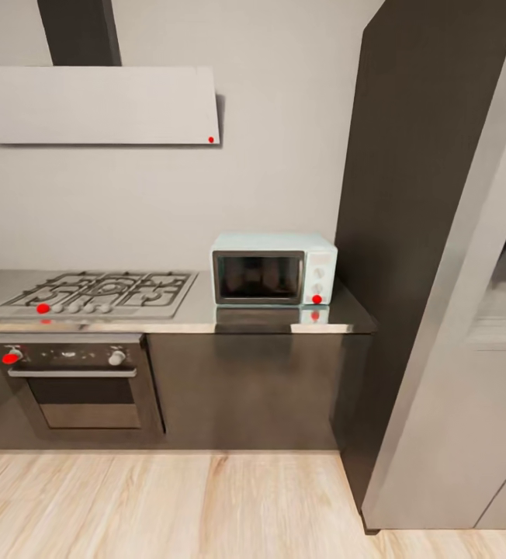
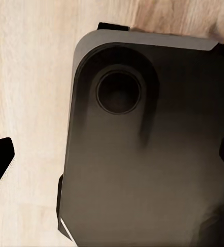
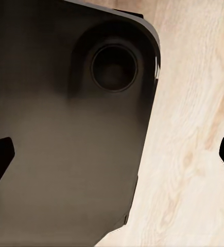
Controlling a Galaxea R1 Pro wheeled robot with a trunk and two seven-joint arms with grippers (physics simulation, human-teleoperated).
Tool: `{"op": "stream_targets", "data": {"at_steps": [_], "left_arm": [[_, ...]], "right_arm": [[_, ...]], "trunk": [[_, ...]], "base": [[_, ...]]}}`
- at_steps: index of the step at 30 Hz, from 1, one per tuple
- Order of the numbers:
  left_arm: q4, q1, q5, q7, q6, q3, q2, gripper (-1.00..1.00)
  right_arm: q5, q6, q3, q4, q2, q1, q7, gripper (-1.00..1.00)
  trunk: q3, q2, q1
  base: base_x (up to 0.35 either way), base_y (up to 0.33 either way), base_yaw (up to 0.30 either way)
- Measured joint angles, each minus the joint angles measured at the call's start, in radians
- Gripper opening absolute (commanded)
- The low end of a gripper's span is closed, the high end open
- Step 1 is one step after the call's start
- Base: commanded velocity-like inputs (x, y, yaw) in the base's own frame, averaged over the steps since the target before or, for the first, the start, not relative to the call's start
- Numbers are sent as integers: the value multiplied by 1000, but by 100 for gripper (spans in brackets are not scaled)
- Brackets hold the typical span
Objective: In the kitchen, take the popcorn bag from the countertop, put it into the microwave, and heat it until the popcorn is cooked so the cooked popcorn ends up inside the bag.
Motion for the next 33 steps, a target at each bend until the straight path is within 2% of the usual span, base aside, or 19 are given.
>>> {"op": "stream_targets", "data": {"at_steps": [19,33], "left_arm": [[0,0,0,0,0,0,0,100],[0,0,0,2,0,2,0,100]], "right_arm": [[0,2,0,0,1,1,0,100],[1,-18,-5,-9,1,0,-3,100]], "trunk": [[0,0,0],[0,0,1]], "base": [[283,0,0],[23,0,0]]}}
